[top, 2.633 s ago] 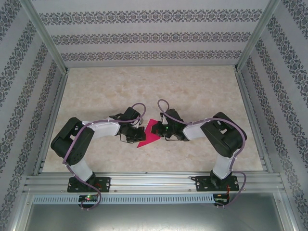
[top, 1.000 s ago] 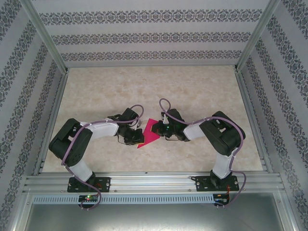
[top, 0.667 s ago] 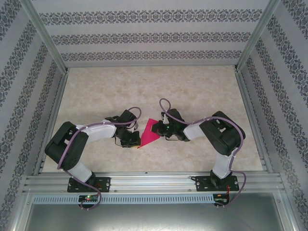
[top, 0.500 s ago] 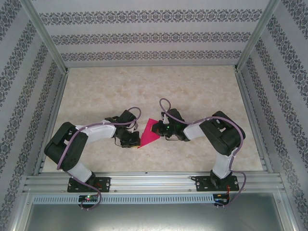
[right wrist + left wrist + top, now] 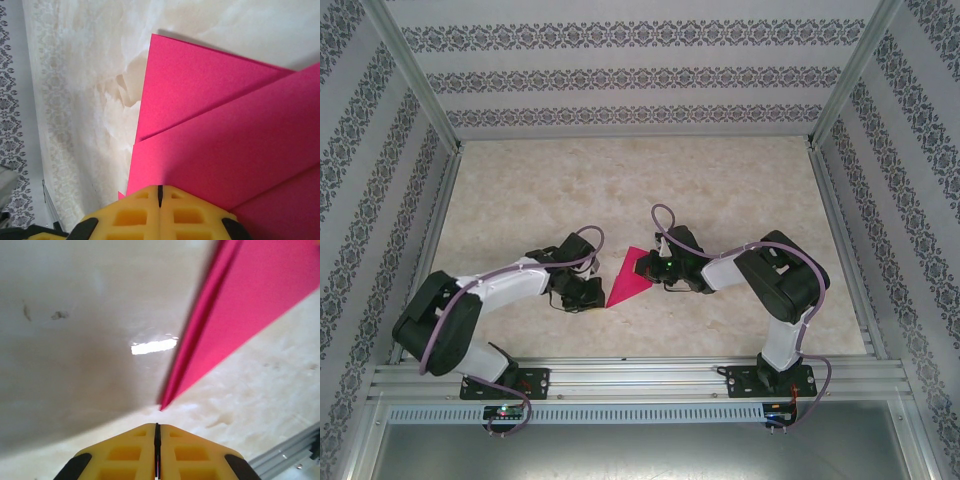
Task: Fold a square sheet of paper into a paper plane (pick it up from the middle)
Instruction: Fourth fold the wing at the center of the table.
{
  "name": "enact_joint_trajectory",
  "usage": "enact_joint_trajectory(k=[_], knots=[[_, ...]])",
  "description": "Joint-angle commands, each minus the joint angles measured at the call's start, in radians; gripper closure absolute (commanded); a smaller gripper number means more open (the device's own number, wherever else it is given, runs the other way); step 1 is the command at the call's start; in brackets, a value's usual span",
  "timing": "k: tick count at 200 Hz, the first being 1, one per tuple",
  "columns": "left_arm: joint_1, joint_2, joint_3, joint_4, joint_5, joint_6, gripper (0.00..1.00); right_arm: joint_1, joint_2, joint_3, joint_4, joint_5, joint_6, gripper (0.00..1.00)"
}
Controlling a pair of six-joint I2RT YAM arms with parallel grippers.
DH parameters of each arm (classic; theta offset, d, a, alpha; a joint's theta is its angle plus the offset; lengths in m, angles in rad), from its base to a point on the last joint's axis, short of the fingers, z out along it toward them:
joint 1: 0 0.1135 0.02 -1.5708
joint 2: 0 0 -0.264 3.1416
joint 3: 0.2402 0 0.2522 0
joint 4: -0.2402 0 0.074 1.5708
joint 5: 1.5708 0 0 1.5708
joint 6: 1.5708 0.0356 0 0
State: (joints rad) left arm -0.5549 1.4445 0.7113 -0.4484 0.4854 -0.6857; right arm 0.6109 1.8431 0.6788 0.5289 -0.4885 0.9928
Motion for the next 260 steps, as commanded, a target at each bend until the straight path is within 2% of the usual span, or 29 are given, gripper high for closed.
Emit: enact_joint_trajectory(k=[1,61,114,160,203,225,260], knots=[[0.006,-0.04,0.015,0.019,0.017,-0.005,0.88,-0.014,0.042,-0.021,-0.107,0.083,-0.016,0.99],[0.004,0.114,0.043,0.15,0.159,0.006,0.84,-0.011,0.051,-0.017,-0.106,0.077,-0.013,0.99],[0.004,0.154,0.022,-0.044,-0.021,-0.014,0.9,-0.011,0.05,-0.018,-0.109,0.077,-0.014,0.99],[0.005,0.059,-0.054,-0.029,-0.006,-0.048,0.91,-0.011,0.048,-0.016,-0.112,0.076,-0.014,0.99],[0.004,-0.055,0.033,-0.032,-0.033,-0.019,0.89,-0.002,0.035,-0.025,-0.111,0.1,0.023,0.98],[0.005,-0.004,0.103,0.0,-0.002,0.017,0.89,0.012,0.032,-0.027,-0.112,0.115,0.054,0.99],[0.004,0.161,0.2,0.096,0.071,0.029,0.88,0.041,0.028,-0.039,-0.099,0.159,0.1,0.99]])
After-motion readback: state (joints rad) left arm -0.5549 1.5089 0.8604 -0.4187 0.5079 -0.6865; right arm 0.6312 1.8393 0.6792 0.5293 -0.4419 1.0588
